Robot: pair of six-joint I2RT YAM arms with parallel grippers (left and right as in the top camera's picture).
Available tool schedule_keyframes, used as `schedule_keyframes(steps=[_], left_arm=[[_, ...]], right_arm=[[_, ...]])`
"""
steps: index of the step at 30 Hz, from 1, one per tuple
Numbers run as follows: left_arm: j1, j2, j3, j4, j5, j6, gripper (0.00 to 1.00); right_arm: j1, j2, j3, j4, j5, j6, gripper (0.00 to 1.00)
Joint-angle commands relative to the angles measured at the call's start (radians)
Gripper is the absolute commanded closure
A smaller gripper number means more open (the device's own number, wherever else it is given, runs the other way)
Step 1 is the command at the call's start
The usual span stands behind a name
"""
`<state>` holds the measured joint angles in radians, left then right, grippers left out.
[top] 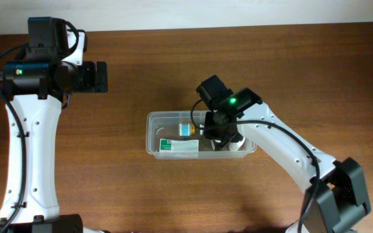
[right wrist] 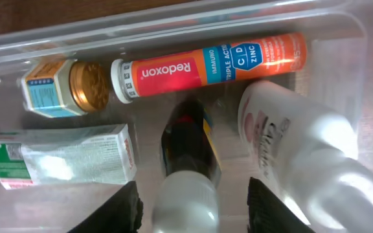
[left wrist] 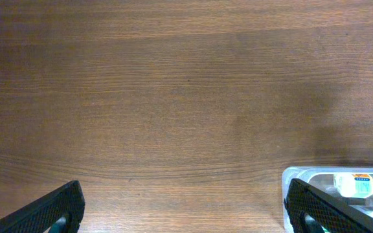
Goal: Pack container
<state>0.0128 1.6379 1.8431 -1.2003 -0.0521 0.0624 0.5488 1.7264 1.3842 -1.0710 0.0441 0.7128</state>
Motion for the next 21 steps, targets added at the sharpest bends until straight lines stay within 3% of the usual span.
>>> schedule_keyframes(steps=[1, 7, 9, 13, 21], left_arm=[[0.003, -0.019, 0.009, 0.002, 0.007, -0.006, 0.0], [0.003, -0.019, 0.009, 0.002, 0.007, -0.006, 0.0], [0.003, -0.019, 0.009, 0.002, 0.007, -0.006, 0.0], [0.003, -0.019, 0.009, 0.002, 0.007, -0.006, 0.0], [0.003, -0.019, 0.009, 0.002, 0.007, -0.006, 0.0]], right_arm=[[0.006, -0.137, 0.077, -0.033, 0.03, -0.056, 0.47], [-0.015, -0.343, 0.187, -0.087, 0.127, -0.191, 0.18], [-0.045, -0.425, 0.201, -0.064, 0.151, -0.349, 0.05], [-0.058, -0.52, 0.202, -0.037, 0.151, -0.521, 0.01], [-0.058, -0.657, 0.204, -0.061, 0.081, -0.517, 0.01]])
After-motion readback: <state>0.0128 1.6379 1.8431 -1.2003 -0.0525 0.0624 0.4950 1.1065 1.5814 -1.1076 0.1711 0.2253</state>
